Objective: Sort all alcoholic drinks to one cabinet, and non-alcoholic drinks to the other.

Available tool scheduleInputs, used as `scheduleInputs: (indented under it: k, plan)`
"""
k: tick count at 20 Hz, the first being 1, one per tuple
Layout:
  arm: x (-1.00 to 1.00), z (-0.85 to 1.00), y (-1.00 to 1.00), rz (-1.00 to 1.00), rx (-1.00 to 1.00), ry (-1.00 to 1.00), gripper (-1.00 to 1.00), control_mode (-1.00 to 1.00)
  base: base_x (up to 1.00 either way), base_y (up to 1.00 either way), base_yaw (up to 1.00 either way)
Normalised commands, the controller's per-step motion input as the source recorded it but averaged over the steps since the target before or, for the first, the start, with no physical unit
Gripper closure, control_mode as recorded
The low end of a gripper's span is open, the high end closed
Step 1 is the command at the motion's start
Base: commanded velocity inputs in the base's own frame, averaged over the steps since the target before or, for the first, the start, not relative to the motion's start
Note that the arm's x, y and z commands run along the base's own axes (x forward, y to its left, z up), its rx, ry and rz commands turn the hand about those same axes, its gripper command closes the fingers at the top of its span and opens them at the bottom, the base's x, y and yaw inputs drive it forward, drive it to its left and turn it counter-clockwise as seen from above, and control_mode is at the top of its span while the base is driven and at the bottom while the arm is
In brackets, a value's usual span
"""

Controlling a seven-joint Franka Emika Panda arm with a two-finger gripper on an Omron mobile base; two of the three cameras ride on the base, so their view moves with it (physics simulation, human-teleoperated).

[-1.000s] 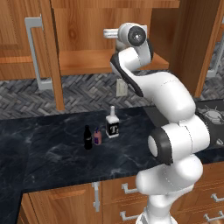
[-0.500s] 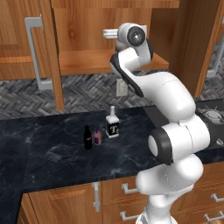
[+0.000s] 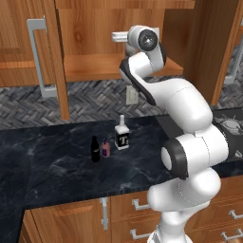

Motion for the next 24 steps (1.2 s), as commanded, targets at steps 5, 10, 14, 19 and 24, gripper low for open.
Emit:
scheduleInputs:
  k: [5,10,14,19,24]
  plan:
    - [0.08,-0.07,0.01,0.0,0.0,0.0,1.0,-1.0,0.0,0.0,0.0]
    - [0.11,-0.07,0.04,0.0,0.0,0.0,1.0,-1.0,0.0,0.0,0.0]
    - [0.14,-0.12,0.09,0.0,0.0,0.0,1.0,-1.0,0.0,0.0,0.0]
    - [0.13,-0.14,0.09,0.0,0.0,0.0,-1.0,-1.0,0.0,0.0,0.0]
    - [0.05,-0.05,0.01,0.0,0.01,-0.03,-1.0,-1.0,0.0,0.0,0.0]
